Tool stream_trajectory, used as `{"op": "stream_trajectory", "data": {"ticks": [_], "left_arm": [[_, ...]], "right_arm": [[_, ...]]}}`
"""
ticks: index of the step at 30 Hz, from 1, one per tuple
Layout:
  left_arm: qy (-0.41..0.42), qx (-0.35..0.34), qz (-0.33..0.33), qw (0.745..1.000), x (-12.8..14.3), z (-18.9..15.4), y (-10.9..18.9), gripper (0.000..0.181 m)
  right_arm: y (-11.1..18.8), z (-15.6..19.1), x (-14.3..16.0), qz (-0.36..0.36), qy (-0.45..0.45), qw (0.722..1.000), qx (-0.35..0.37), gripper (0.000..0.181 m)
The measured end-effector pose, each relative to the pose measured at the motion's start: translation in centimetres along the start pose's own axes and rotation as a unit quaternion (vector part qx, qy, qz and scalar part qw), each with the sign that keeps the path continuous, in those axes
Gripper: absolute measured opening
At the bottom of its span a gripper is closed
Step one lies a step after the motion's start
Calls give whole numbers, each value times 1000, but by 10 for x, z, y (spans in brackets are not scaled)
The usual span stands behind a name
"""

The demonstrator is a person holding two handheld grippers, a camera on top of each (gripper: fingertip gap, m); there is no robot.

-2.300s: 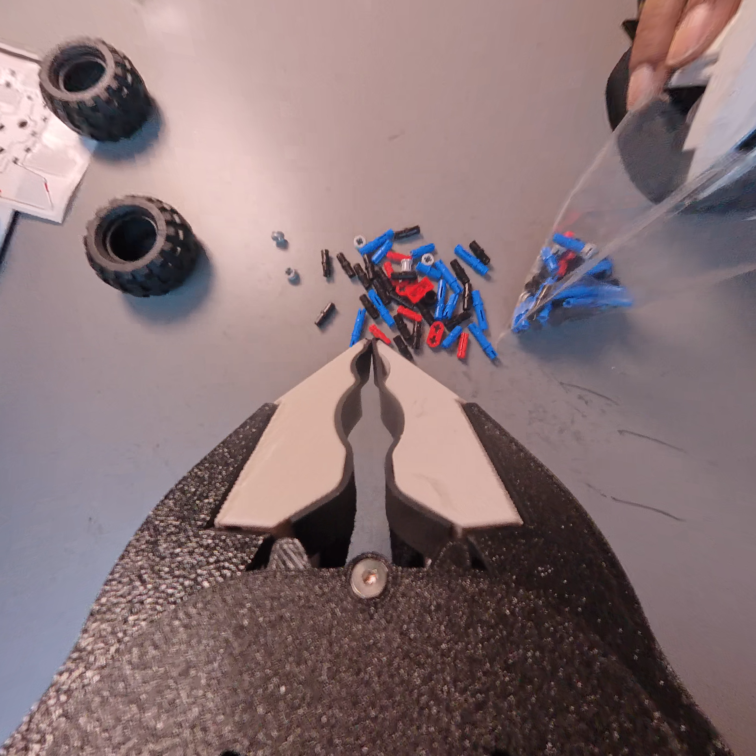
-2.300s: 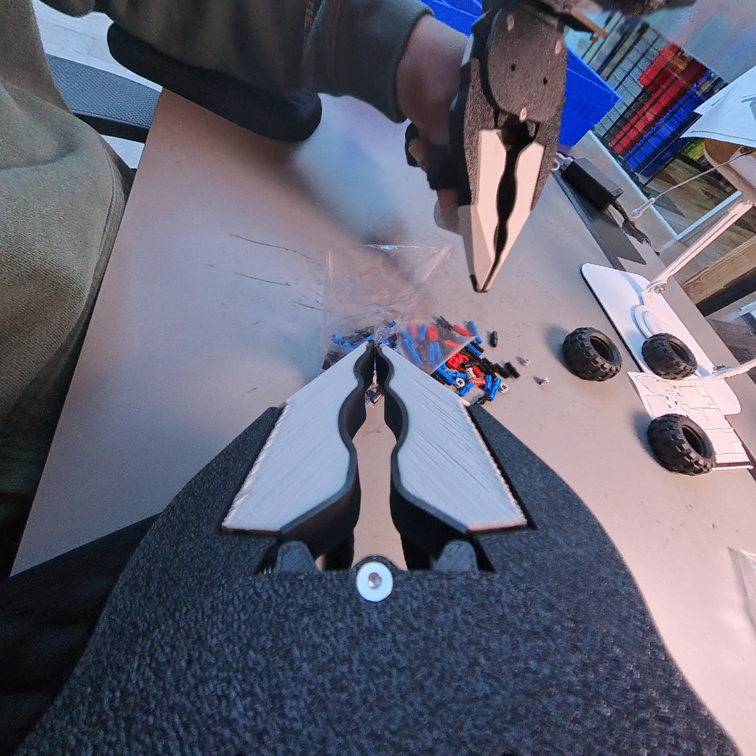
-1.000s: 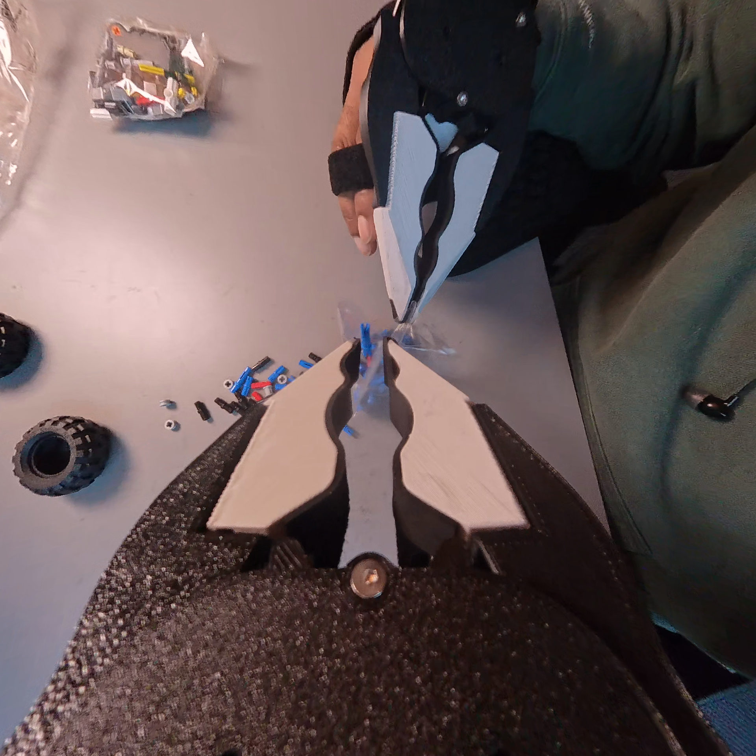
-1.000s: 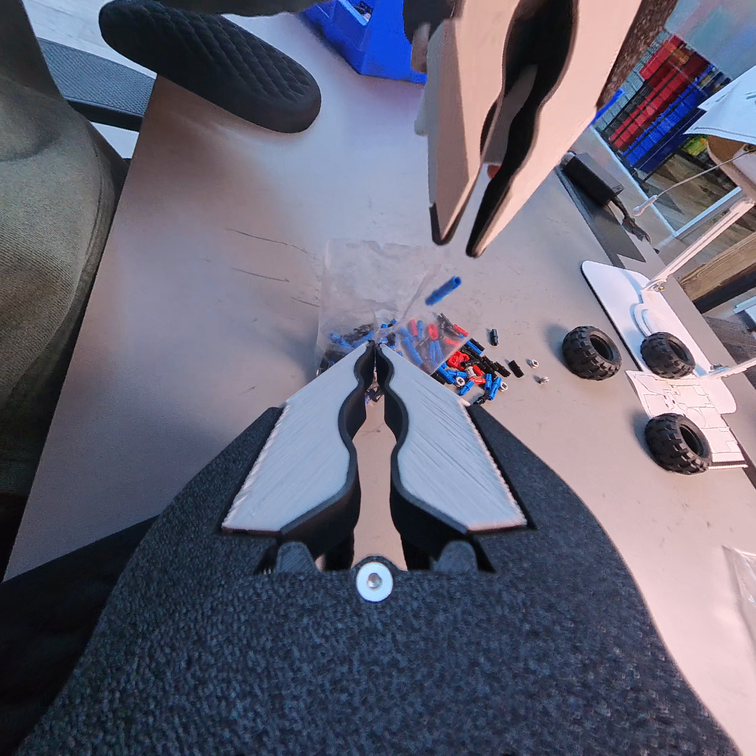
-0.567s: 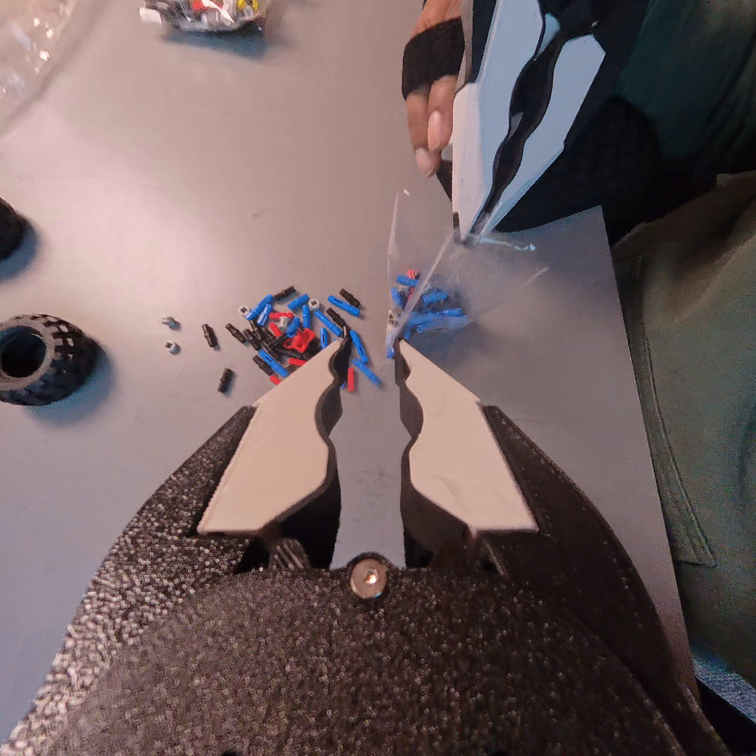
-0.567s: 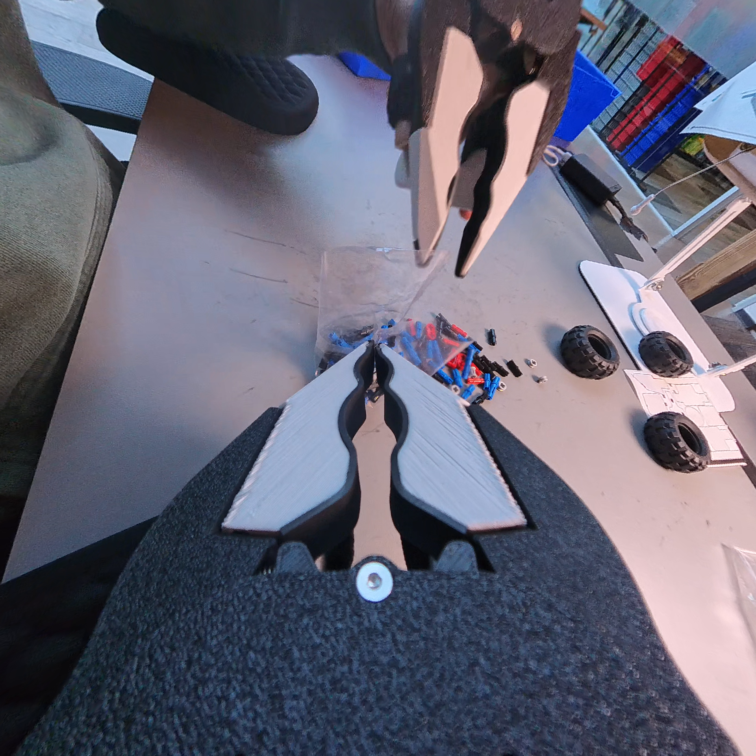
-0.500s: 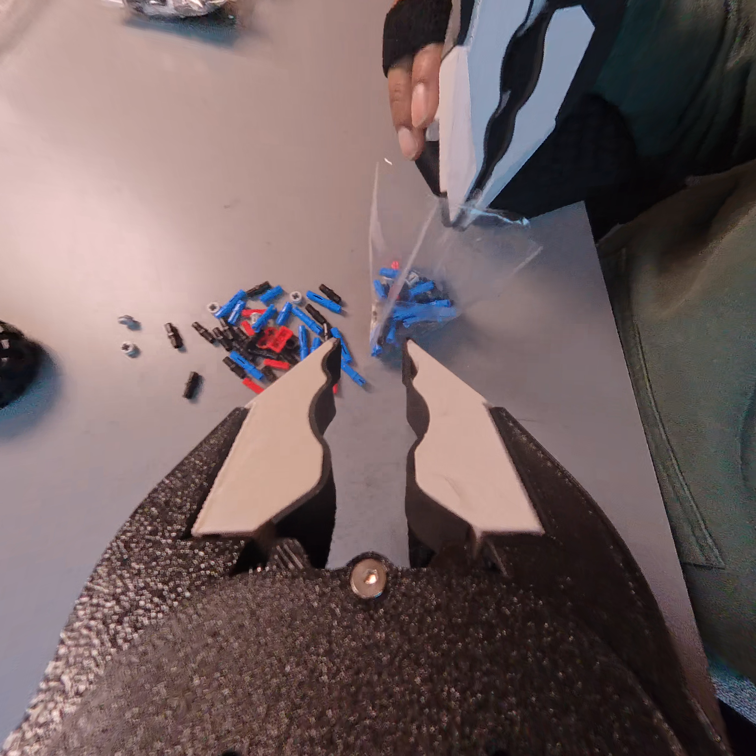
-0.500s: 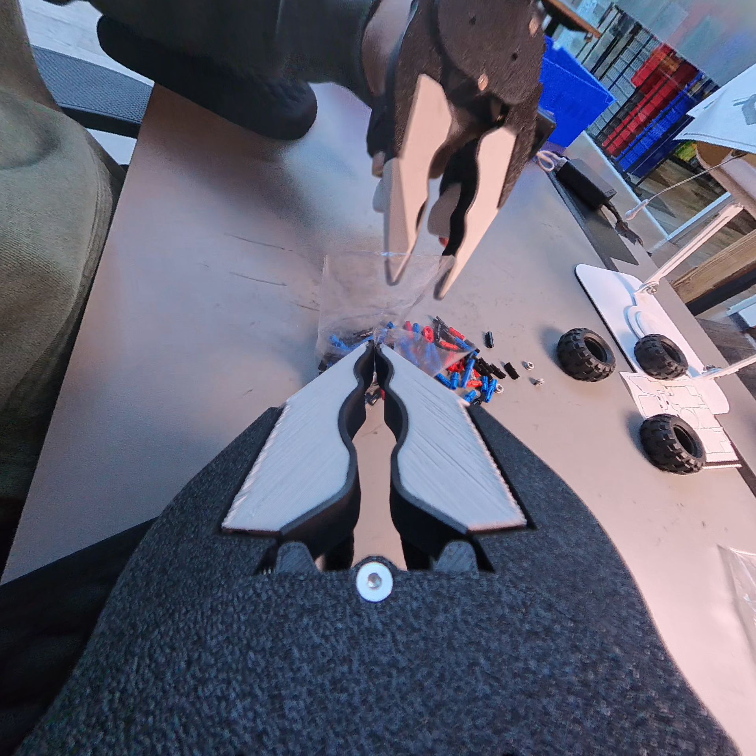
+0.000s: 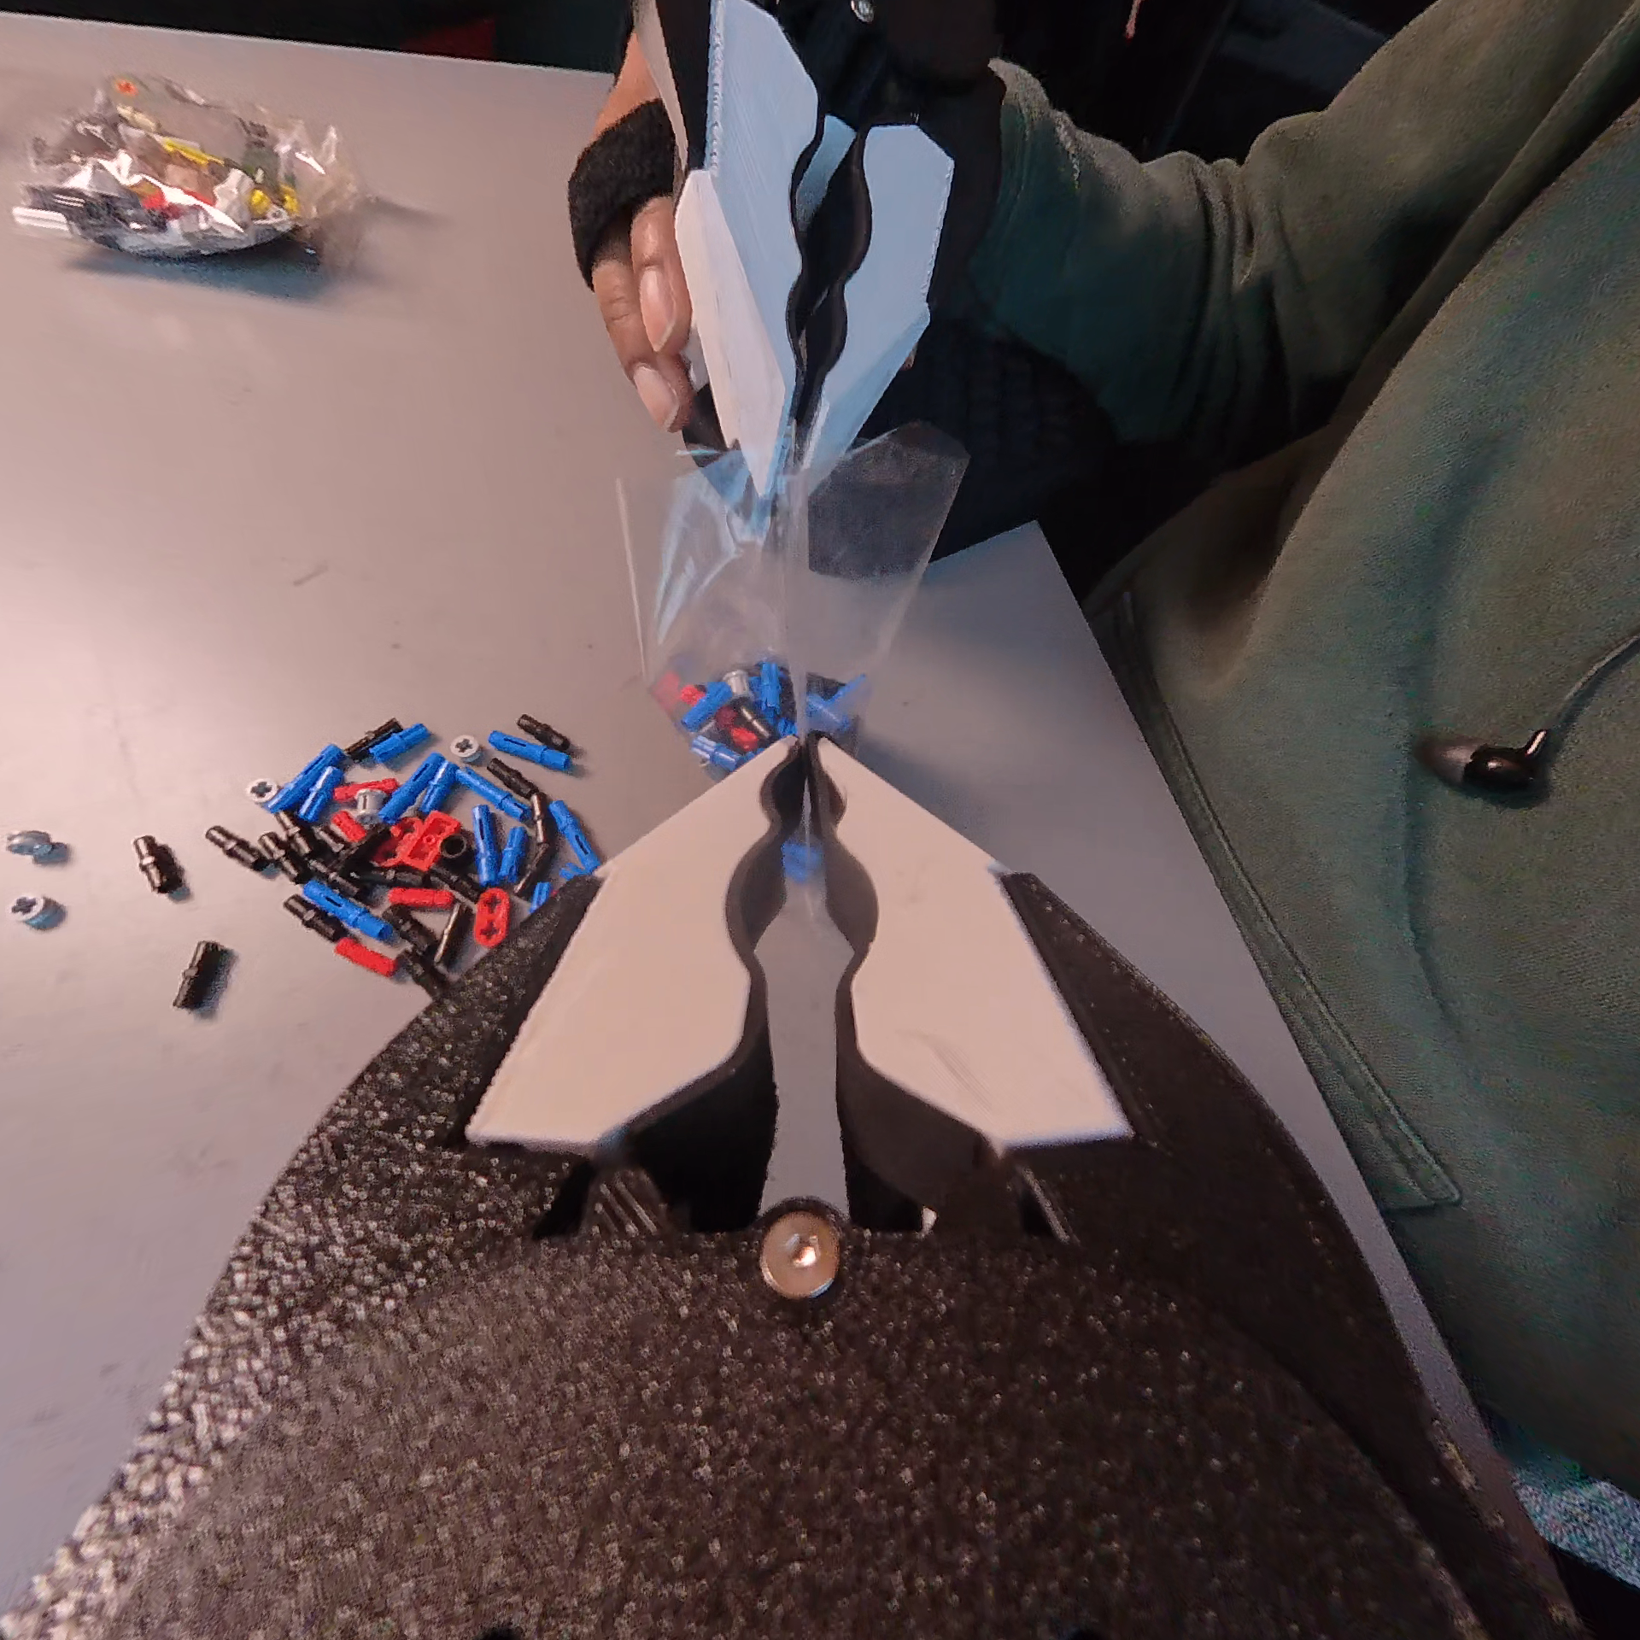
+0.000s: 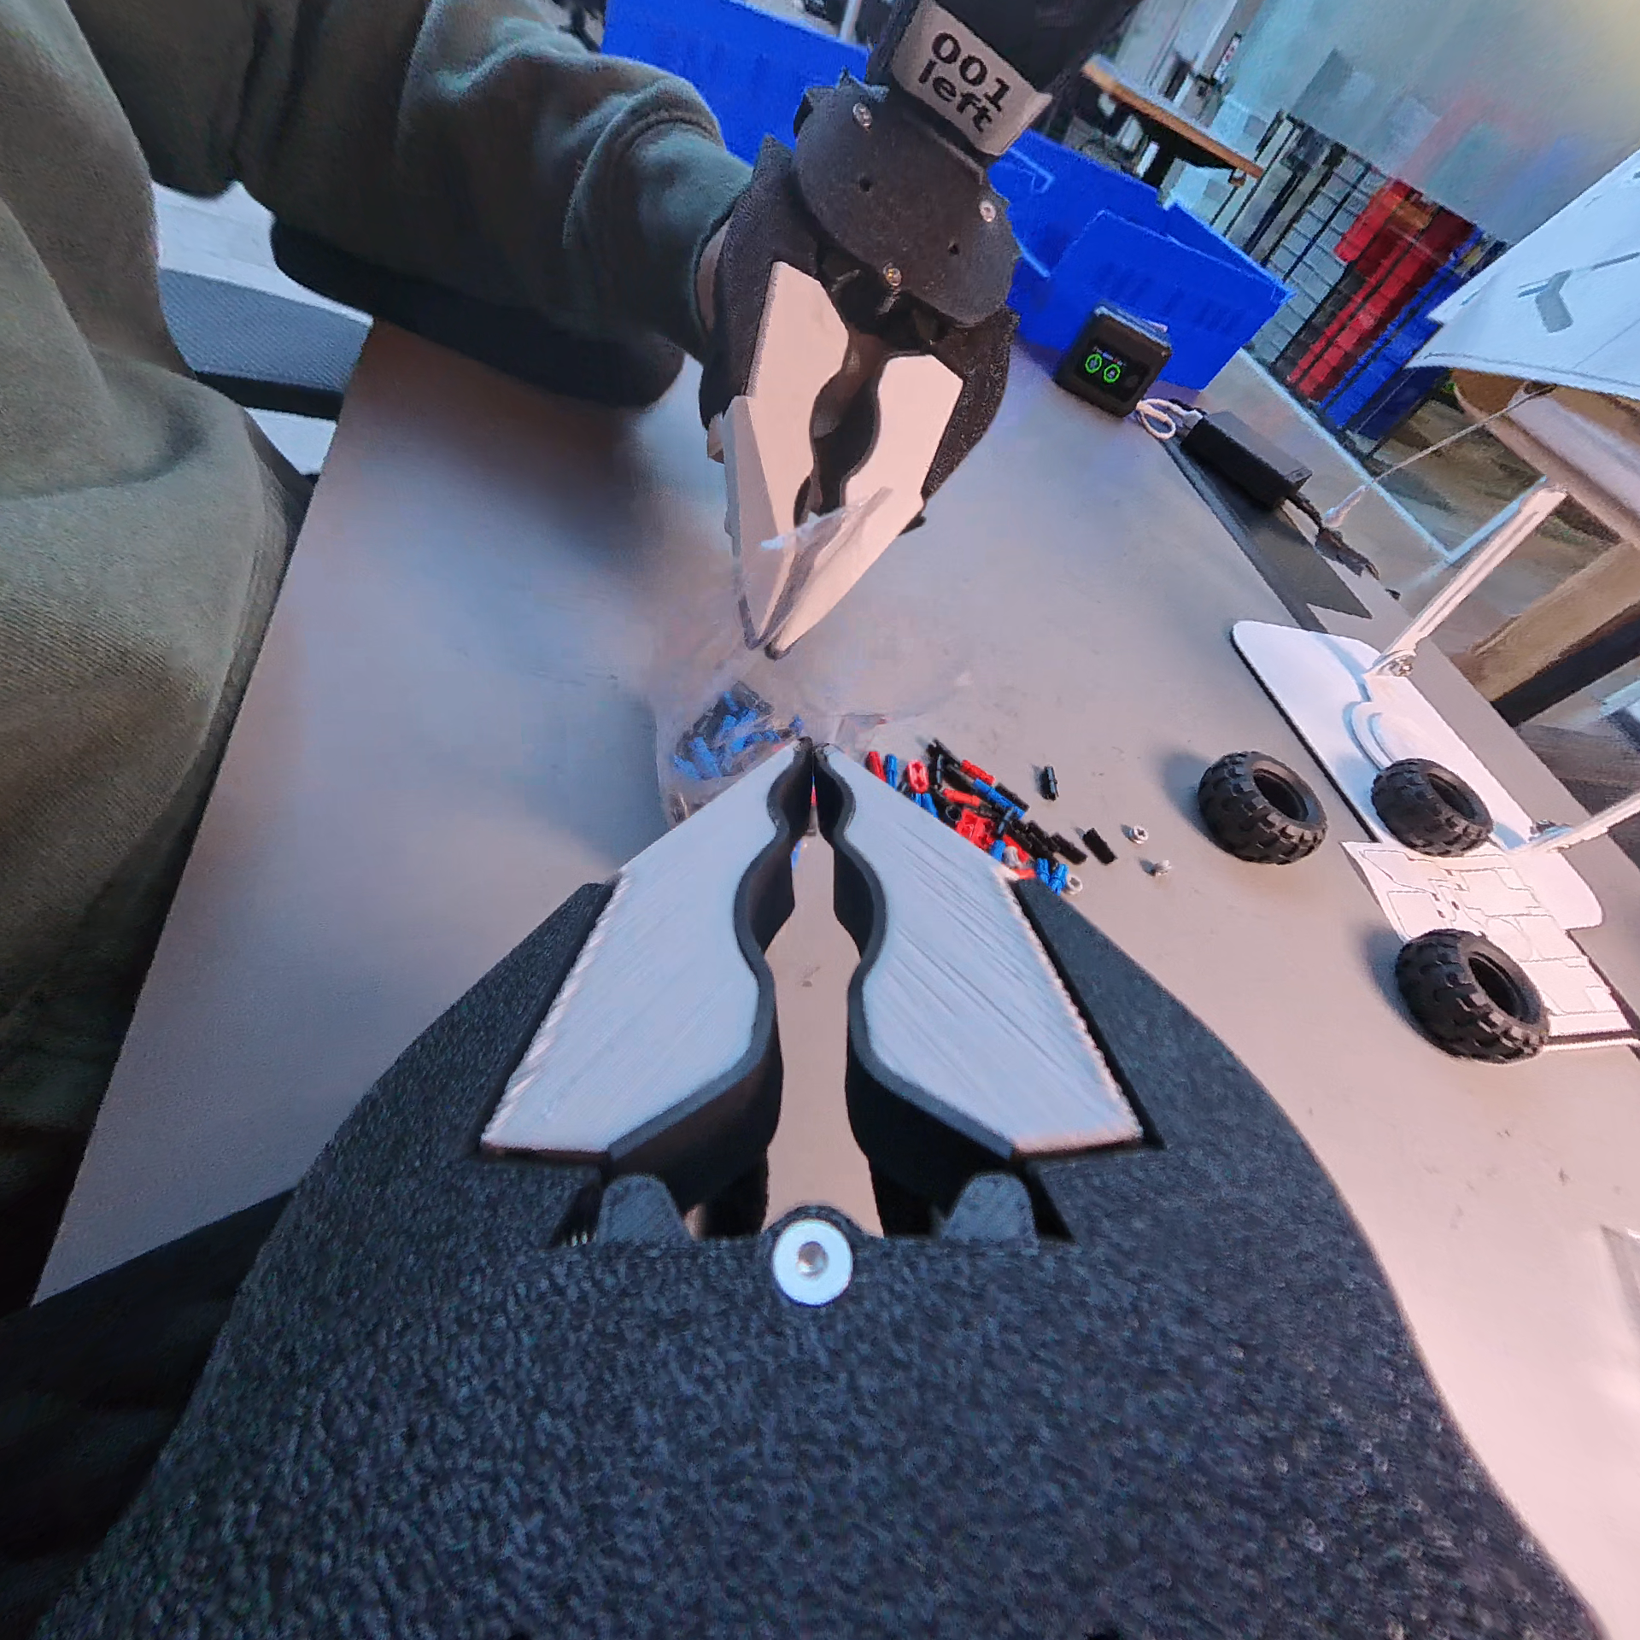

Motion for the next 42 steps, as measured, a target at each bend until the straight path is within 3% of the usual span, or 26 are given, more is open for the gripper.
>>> {"op": "stream_trajectory", "data": {"ticks": [5, 10, 15, 21, 24, 32, 42], "left_arm": [[32, -45, -59, 997, 8, -6, 42, 0], [83, -113, -81, 987, 38, 7, 76, 0], [139, -141, -54, 979, 74, 21, 66, 0], [113, -145, -30, 983, 78, 15, 61, 0], [106, -149, -25, 983, 80, 14, 63, 0], [103, -162, -18, 981, 85, 16, 67, 0], [88, -153, -19, 984, 84, 10, 65, 0]], "right_arm": [[0, -12, -29, -33, -10, 999, -15, 0], [-34, -37, -41, 32, -9, 999, -3, 0], [-78, -44, -17, 109, -40, 993, -13, 0], [-38, -57, -13, 91, -75, 993, -17, 14], [-28, -58, 5, 129, -72, 988, -41, 16], [-57, -41, 55, 258, 3, 959, -117, 19], [-65, -33, 67, 270, 6, 946, -177, 4]]}}
Point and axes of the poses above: each gripper's, where its closed fingertips meet, y back along the fingers, x out of its underside, z = x × y across the jaws, the point moved 1 cm from there along y, back along the fingers, and after that the axes turned 15 degrees about z, right-handed, at the moved point
